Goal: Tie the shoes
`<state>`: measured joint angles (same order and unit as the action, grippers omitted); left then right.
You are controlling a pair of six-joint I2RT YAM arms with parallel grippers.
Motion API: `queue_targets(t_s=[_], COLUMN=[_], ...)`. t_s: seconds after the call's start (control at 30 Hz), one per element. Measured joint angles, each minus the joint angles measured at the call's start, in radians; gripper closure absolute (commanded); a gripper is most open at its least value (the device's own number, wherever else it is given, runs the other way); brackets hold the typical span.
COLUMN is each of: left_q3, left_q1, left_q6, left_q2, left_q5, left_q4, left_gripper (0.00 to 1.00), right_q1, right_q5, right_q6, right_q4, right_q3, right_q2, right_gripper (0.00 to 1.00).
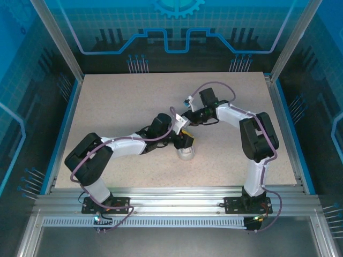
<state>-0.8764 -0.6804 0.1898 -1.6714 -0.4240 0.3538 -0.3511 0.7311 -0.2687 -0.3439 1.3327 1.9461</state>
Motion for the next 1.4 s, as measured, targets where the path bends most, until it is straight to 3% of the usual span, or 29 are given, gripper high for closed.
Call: queue_targets(t_s=[0.27, 0.53, 0.7, 0.83, 1.07, 1.4], left_q3=[-0.07, -0.071, -0.113, -0.161, -0.182, -0.238], left_q1=[0.049, 0.189, 0.274, 0.283, 0.272, 0.248], left_q6=[-0.016, -0.008, -0.011, -0.003, 0.022, 0.021], left_q2=[0.063, 0.097, 0.04, -0.037, -0.139, -0.185], left_q5=[-0.031, -0.071, -0.08, -0.081, -0.09, -0.093], left_q4=[-0.119, -0.188, -0.283, -0.336, -0.35, -0.349], left_gripper=[0.48, 0.56, 0.59, 0.65, 0.67, 0.66], right_q1=[0.05, 0.051, 0.027, -0.032, -0.103, -0.148], right_q5=[-0.07, -0.176, -0.27, -0.338, -0.411, -0.417], right_q6=[-0.048, -0.177, -0.28, -0.375, -0.477, -0.521], right_q4=[-0.079, -0.131, -0.169, -0.174, -0.158, -0.108], right_q3=[0.0, -0.194, -0.272, -0.328, -0.357, -0.357], right_q2=[-0.132, -0.388, -0.515, -0.596, -0.594, -0.507], right_gripper=[0.57, 0.54, 0.52, 0.51, 0.5, 0.5])
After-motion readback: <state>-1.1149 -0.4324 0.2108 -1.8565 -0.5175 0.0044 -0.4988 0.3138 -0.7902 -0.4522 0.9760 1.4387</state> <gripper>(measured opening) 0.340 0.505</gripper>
